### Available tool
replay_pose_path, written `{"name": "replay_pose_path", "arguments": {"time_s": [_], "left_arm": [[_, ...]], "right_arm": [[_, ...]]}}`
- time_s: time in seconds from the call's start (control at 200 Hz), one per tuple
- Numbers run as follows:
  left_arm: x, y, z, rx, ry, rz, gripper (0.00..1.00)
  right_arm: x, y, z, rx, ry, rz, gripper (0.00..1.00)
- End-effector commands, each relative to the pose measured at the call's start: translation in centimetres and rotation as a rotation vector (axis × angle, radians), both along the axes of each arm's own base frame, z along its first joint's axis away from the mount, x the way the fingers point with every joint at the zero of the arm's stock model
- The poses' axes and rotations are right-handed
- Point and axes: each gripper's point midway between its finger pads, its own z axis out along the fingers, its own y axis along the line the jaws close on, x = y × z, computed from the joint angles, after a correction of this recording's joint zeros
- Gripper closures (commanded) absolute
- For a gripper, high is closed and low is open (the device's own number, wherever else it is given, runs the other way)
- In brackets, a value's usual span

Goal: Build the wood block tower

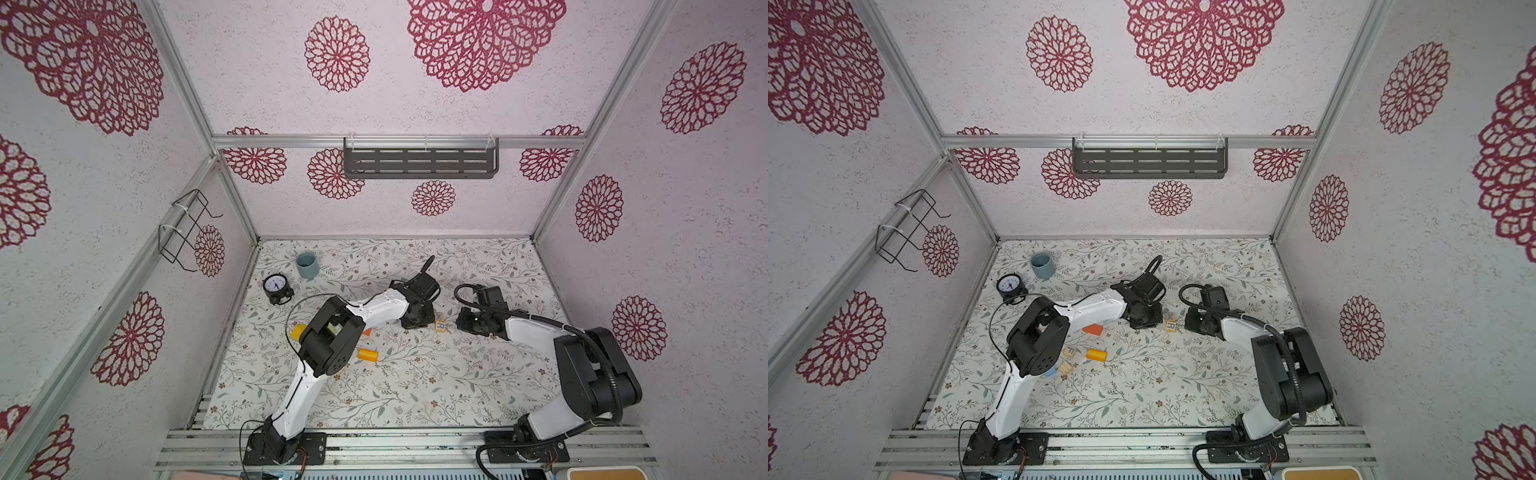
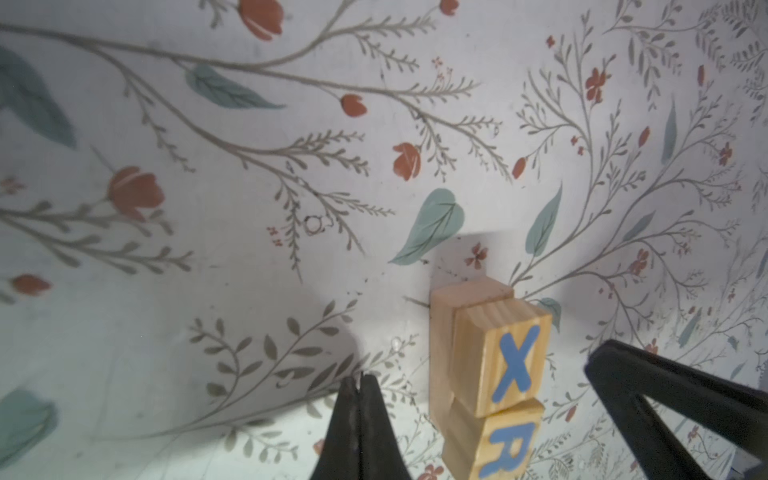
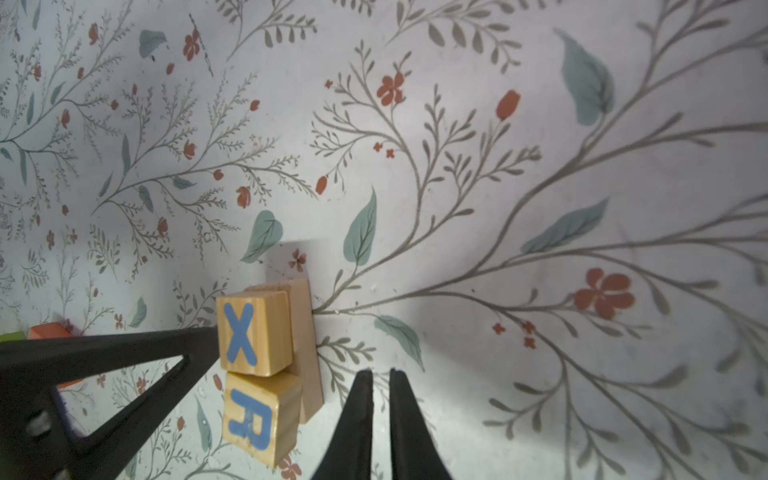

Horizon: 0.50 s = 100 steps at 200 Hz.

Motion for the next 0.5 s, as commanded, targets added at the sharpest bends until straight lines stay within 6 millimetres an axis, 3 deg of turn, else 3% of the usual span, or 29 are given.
{"name": "replay_pose_path", "arguments": {"time_s": [0.0, 0.495], "left_arm": [[0.6, -1.2, 0.1, -0.054, -0.005, 0.013, 1.0], [-0.6, -1.8, -0.2, -0.084, 0.01, 0.013, 1.0]], "right_arm": [[1.1, 1.5, 1.1, 0.065, -0.024, 0.016, 0.86], [1.3, 3.5, 0.9, 0.134, -0.018, 0.074, 0.87]]}}
